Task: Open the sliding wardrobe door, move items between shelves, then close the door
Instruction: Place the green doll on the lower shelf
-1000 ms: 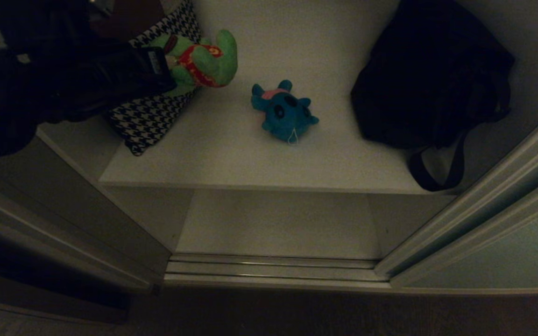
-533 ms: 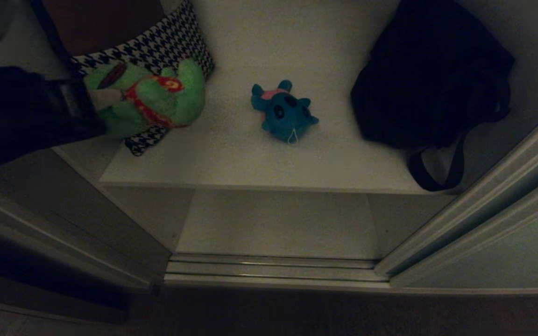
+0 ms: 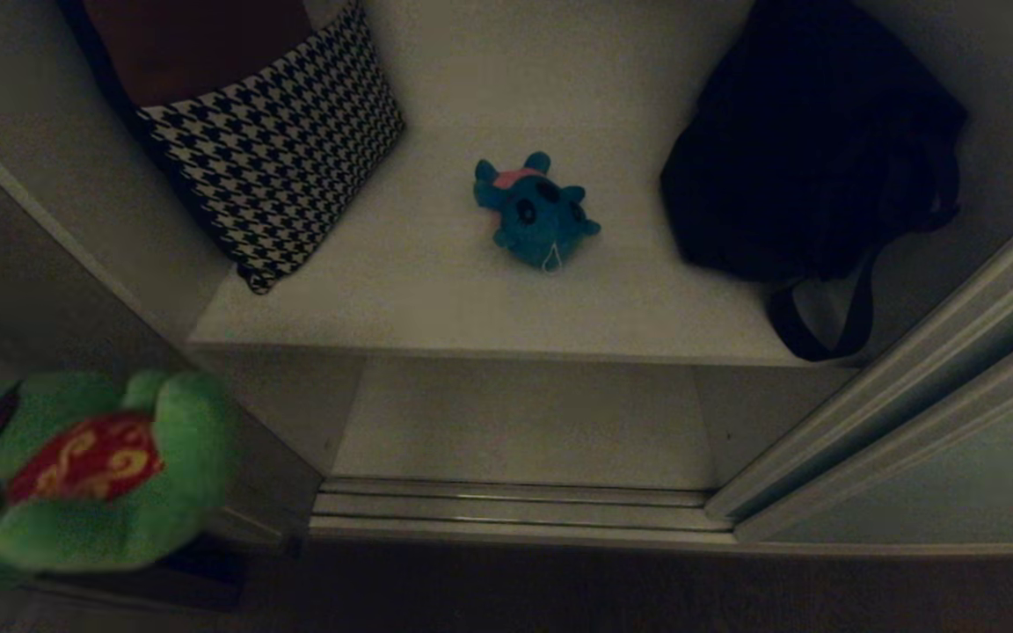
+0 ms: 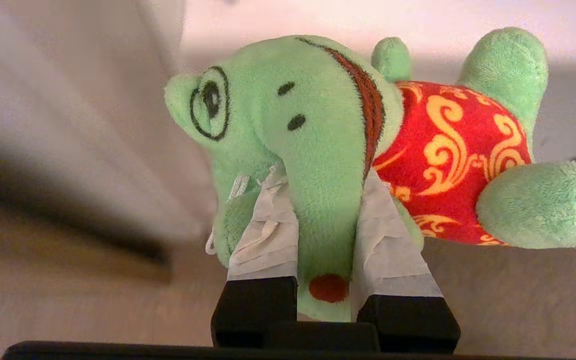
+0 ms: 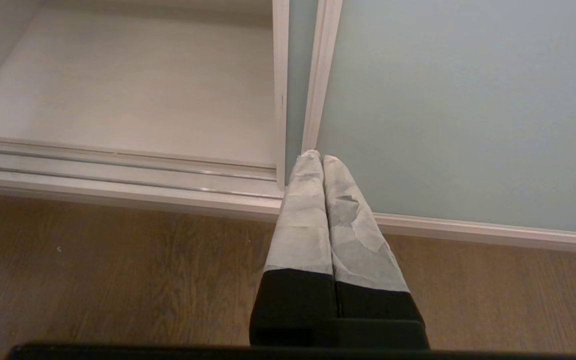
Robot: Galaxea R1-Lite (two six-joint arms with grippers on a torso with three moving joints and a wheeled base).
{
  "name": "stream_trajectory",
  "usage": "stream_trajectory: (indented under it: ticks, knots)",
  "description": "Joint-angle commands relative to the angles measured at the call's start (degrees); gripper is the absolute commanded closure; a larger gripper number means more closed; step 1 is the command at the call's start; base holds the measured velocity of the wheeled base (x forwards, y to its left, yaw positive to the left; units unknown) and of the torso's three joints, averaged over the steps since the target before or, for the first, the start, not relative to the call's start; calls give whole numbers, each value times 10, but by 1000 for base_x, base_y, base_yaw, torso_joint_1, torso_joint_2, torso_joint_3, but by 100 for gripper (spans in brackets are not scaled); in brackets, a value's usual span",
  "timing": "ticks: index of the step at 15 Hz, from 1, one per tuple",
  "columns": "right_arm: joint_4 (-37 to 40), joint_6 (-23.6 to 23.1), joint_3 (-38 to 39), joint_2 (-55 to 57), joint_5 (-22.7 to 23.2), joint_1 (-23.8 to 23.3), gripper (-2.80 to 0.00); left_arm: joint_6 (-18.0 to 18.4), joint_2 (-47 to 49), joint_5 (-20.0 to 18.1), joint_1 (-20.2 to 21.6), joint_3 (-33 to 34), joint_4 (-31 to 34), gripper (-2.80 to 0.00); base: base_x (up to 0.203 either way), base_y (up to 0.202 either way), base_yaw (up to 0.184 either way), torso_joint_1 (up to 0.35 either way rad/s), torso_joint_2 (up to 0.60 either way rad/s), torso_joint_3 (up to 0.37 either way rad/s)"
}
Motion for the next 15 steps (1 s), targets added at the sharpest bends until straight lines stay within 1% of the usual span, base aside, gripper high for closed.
stream_trajectory:
  ticks: [1,4,5,6,8,11,14,15]
  knots:
    - [0,0,0,0,0,0,0,3,-149,-3,20,96,8,0,0,0,0,0,0,0]
    - [0,0,0,0,0,0,0,12,-276,-13,48,212,17,0,0,0,0,0,0,0]
    - [0,0,0,0,0,0,0,18,-301,-19,53,249,15,0,0,0,0,0,0,0]
    - [0,0,0,0,0,0,0,21,-308,-27,57,264,13,0,0,0,0,0,0,0]
    - [0,-1,0,0,0,0,0,10,-308,-33,57,265,10,0,0,0,0,0,0,0]
    - [-1,0,0,0,1,0,0,-8,-308,-30,57,266,9,0,0,0,0,0,0,0]
    - [0,-1,0,-1,0,0,0,0,-308,-30,57,267,9,0,0,0,0,0,0,0]
    - [0,-1,0,0,1,0,0,-4,-308,-30,58,267,6,0,0,0,0,0,0,0]
